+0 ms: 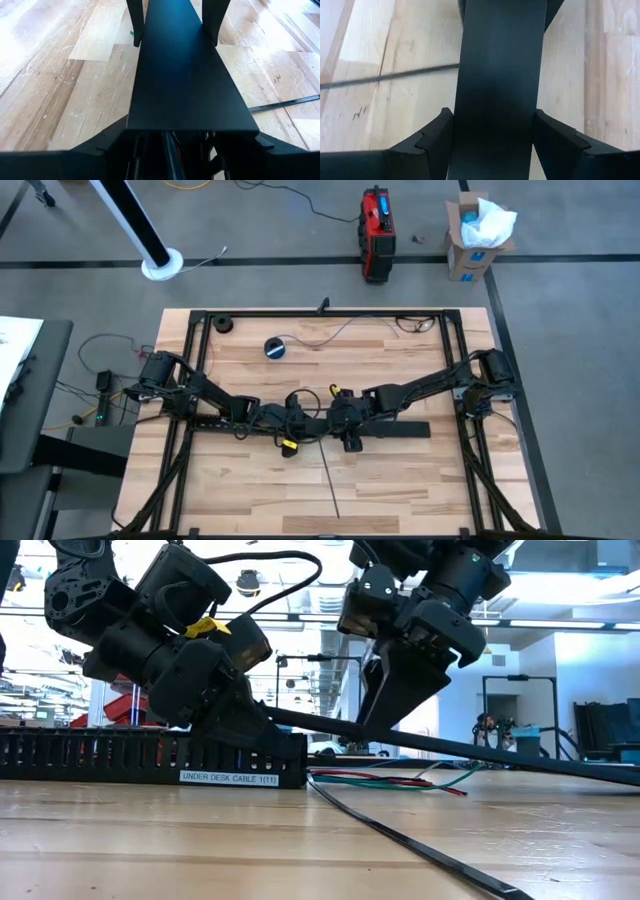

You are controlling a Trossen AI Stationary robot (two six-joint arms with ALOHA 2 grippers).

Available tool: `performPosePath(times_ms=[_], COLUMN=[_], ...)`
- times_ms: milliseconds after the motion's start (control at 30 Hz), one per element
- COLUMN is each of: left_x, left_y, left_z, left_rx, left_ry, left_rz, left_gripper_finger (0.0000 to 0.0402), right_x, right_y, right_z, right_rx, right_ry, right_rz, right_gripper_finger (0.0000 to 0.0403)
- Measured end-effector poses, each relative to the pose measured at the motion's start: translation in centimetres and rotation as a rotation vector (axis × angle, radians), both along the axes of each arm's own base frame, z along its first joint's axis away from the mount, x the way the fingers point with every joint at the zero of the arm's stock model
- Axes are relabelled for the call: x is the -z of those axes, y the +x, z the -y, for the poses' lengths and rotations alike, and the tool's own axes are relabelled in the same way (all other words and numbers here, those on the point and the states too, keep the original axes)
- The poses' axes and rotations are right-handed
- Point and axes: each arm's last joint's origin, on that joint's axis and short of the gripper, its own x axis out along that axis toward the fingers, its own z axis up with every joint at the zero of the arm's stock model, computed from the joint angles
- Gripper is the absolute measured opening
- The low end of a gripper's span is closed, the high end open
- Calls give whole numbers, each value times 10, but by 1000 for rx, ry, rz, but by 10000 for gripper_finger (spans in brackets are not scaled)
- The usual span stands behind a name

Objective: Ziptie cables
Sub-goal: Close the black cable duct with the black cable duct cover

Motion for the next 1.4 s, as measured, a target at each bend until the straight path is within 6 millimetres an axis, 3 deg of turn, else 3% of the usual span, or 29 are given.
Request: performPosePath(times_ms=[300, 600, 833, 1033, 1400], left_x=[0, 0, 1, 0, 0], left_y=[0, 0, 0, 0, 0], left_z=[-6, -7, -6, -6, -6], left_rx=[-61, -57, -57, -59, -59], left_ry=[20, -13, -26, -35, -42], left_rz=[3, -7, -12, -6, -5], left_gripper_finger=[230, 230, 230, 230, 230], right_x=[4, -12, -16, -10, -4], right_y=[-7, -11, -14, -8, -9], right_z=[-17, -18, -3, 14, 23], right_rx=[-155, -69, 15, 20, 33], right_ry=[13, -110, -223, -179, -183], right_rz=[-40, 22, 0, -6, 10], right_gripper_finger=[226, 226, 226, 226, 226])
